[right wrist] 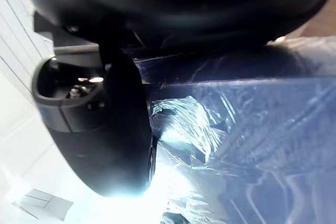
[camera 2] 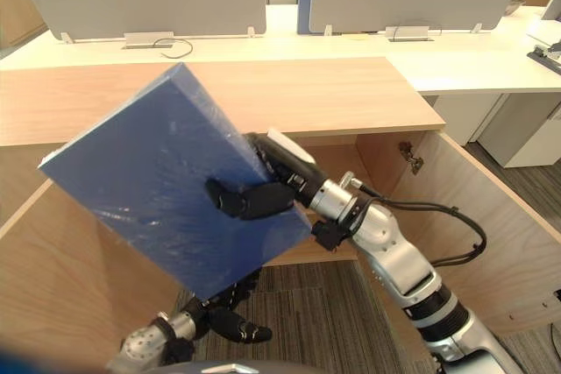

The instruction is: Walk over to the cabinet, pick up the folder, carry it to the office cabinet, place the folder inside the office cabinet, then close the office cabinet door

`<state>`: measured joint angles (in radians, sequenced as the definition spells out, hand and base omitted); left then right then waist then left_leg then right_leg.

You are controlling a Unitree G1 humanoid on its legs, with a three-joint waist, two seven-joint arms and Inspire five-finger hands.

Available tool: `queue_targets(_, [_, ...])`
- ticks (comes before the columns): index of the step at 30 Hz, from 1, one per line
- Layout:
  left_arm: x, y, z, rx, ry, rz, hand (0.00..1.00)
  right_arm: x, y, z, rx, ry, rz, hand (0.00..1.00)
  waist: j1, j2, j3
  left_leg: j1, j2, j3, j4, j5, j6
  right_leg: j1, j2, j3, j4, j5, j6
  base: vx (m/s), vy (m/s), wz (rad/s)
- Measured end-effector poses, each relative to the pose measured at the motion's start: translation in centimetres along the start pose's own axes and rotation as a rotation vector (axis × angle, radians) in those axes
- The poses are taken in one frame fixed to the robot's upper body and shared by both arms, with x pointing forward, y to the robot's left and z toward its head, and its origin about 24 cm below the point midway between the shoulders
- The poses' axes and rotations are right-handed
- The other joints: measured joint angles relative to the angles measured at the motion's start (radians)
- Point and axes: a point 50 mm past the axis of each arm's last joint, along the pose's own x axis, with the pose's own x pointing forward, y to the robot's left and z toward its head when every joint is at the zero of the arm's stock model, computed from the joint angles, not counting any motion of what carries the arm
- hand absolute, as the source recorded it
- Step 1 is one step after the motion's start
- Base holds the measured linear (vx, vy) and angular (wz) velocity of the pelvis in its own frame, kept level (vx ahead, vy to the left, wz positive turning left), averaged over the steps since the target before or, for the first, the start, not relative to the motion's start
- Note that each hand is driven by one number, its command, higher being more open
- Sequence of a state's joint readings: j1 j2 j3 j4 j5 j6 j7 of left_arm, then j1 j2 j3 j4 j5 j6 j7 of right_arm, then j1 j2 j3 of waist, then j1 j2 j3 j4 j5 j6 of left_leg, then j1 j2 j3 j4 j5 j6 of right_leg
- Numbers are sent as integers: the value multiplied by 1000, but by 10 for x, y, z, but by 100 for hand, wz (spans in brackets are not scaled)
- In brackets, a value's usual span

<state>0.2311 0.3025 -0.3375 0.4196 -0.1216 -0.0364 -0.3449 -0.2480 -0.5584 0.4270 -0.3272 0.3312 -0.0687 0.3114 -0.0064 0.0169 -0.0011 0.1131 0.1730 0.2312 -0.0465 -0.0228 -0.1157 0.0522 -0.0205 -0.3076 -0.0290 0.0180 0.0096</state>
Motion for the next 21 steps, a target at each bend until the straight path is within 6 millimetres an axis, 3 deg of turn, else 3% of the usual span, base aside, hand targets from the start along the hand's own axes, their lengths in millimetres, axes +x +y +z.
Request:
queue_targets(5, [-3, 10, -49, -70, 215, 162, 100, -7, 23, -31, -92, 135, 44, 0, 1, -11, 9, -10, 3, -2, 9, -4, 6, -3, 3, 0, -3, -1, -1, 0, 0, 0])
queue_targets(7, [-11, 16, -70, -104, 313, 254, 100, -15, 35, -59, -164, 266, 91, 0, 1, -12, 11, -12, 3, -4, 13, -7, 6, -3, 3, -2, -4, 0, -1, 0, 3, 2])
queue_targets(9, [-16, 26, -78, -121, 362, 331, 100, -28, 44, -87, -180, 401, 151, 0, 4, -14, 14, -12, 3, -9, 15, -7, 6, -2, 2, -7, -4, 0, -1, 0, 3, 8])
queue_targets(12, [-29, 35, -98, -181, 457, 461, 100, -59, 68, -129, -233, 621, 295, 0, 5, -13, 19, -14, 1, -21, 14, -7, 6, 3, 2, -17, -13, 1, 0, 5, 10, 9])
queue_targets(18, [-33, 26, -111, -283, 522, 577, 100, -82, 74, -166, -241, 812, 211, 0, 5, 12, 43, -31, 1, -29, 32, -7, 5, 6, 2, -26, -28, 8, -1, -1, 1, 4])
queue_targets(20, [-30, 29, -107, -295, 507, 603, 100, -85, 74, -174, -210, 858, 132, 0, 6, 3, 60, -83, 6, -41, 127, -33, 3, 5, -5, -40, -23, 3, -3, -27, -15, 21])
queue_targets(21, [-26, 31, -102, -301, 490, 622, 100, -88, 72, -178, -164, 889, 46, 0, 7, 0, 87, -141, 16, -52, 247, -62, 4, 6, -9, -47, -10, -6, -5, -55, -26, 23])
